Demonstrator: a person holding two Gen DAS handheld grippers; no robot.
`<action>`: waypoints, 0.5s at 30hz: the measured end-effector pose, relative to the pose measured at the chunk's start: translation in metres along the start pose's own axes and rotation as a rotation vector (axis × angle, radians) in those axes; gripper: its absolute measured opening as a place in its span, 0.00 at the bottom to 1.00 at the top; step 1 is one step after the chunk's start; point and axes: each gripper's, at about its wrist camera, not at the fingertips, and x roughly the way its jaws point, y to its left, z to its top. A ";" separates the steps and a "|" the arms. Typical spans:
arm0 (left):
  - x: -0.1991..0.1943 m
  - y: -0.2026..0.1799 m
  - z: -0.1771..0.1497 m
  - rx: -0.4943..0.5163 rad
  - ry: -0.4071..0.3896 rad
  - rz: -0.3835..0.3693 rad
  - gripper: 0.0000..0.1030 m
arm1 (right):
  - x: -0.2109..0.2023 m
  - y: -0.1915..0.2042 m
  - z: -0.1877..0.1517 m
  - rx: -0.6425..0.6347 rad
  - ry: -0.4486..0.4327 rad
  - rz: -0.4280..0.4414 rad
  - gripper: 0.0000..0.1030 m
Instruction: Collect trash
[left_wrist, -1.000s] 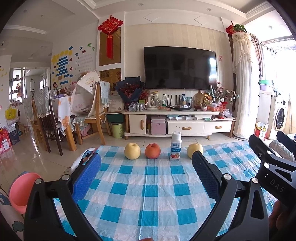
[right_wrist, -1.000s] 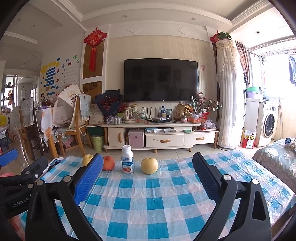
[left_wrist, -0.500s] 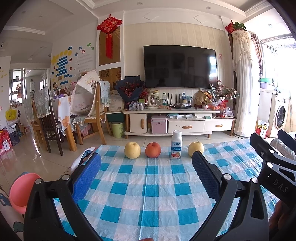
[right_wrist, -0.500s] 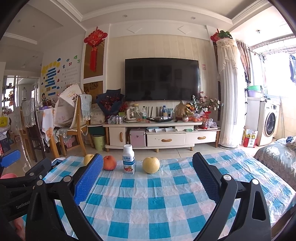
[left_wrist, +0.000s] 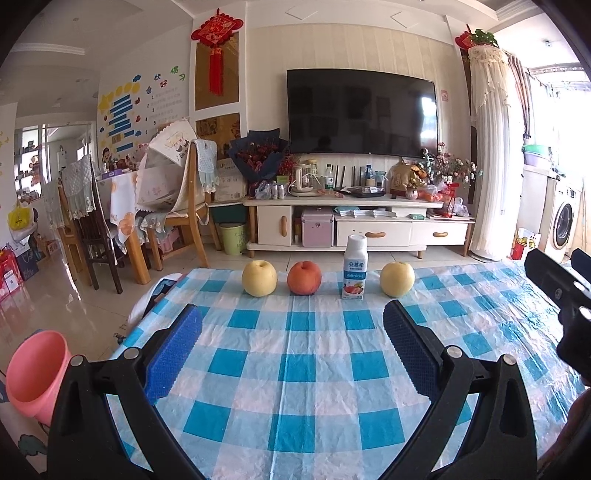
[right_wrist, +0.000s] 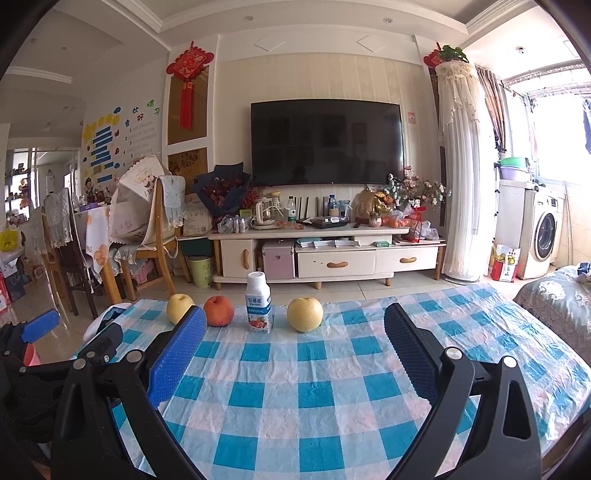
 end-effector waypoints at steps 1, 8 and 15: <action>0.008 -0.002 -0.004 0.001 0.022 -0.004 0.96 | 0.004 -0.001 -0.001 -0.001 0.014 -0.004 0.93; 0.102 -0.020 -0.050 0.019 0.328 0.007 0.96 | 0.044 -0.011 -0.021 0.000 0.152 -0.034 0.93; 0.161 -0.027 -0.088 -0.032 0.515 -0.017 0.96 | 0.079 -0.029 -0.040 0.050 0.306 -0.060 0.93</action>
